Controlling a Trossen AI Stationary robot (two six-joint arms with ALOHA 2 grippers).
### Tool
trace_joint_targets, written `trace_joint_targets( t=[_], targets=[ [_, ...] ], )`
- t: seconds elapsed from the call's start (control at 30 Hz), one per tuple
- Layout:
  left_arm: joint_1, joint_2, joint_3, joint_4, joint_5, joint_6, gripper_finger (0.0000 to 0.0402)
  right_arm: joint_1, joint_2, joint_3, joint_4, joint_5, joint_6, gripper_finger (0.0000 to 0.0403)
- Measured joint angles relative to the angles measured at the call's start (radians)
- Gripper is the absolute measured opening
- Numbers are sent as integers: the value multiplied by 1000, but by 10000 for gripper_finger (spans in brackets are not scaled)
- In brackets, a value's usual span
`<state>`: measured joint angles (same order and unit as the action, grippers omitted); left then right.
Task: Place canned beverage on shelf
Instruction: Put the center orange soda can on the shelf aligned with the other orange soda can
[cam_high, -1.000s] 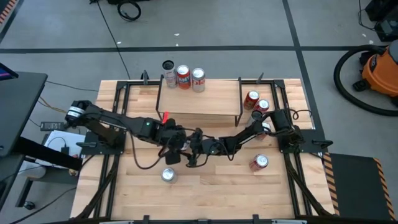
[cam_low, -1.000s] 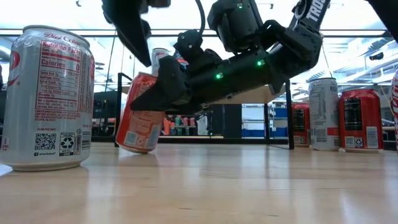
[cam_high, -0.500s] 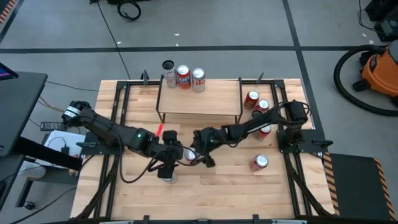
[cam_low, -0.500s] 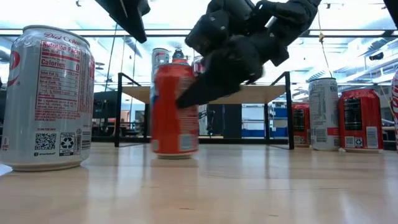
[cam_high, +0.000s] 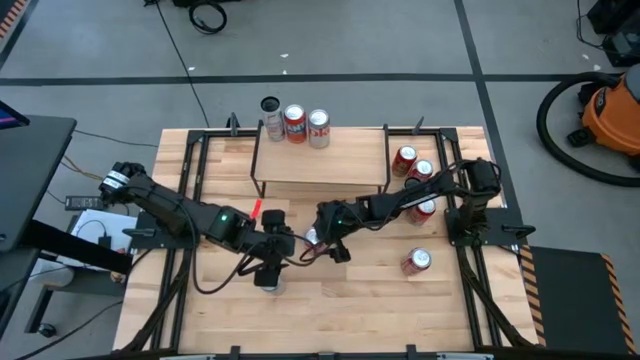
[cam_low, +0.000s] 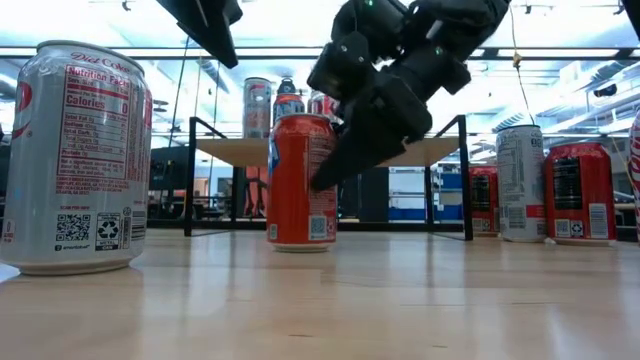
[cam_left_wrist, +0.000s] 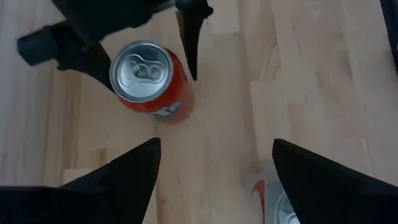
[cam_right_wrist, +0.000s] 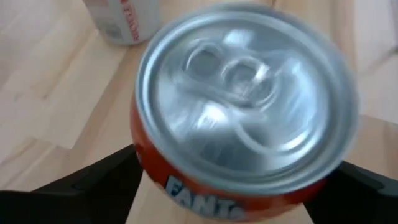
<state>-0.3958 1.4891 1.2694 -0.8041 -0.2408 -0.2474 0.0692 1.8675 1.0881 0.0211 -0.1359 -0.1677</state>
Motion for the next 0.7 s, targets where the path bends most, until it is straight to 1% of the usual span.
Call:
trace_joint_targets(
  t=[0.07,0.17,0.23,0.33,0.4,0.5,0.6,0.7],
  targets=[
    [-1,0,0,1,-3,-1,318,6,-20,23,-56,20,17,395],
    [-6,0,0,0,-28,-2,318,20,-50,54,-148,71,51,392],
    [-21,0,0,-6,-49,5,318,38,-72,77,-225,123,83,392],
    [-61,-1,-18,8,-128,36,315,74,-109,138,-349,226,165,393],
    [-83,-11,-71,50,-154,58,310,100,-116,188,-452,295,237,393],
    [-103,-53,-160,143,-158,61,303,139,-110,275,-611,336,320,390],
    [-102,-117,-234,175,-160,59,296,178,-104,348,-698,387,344,387],
    [-102,-216,-309,282,-171,73,293,195,-103,394,-712,404,370,384]
  ],
)
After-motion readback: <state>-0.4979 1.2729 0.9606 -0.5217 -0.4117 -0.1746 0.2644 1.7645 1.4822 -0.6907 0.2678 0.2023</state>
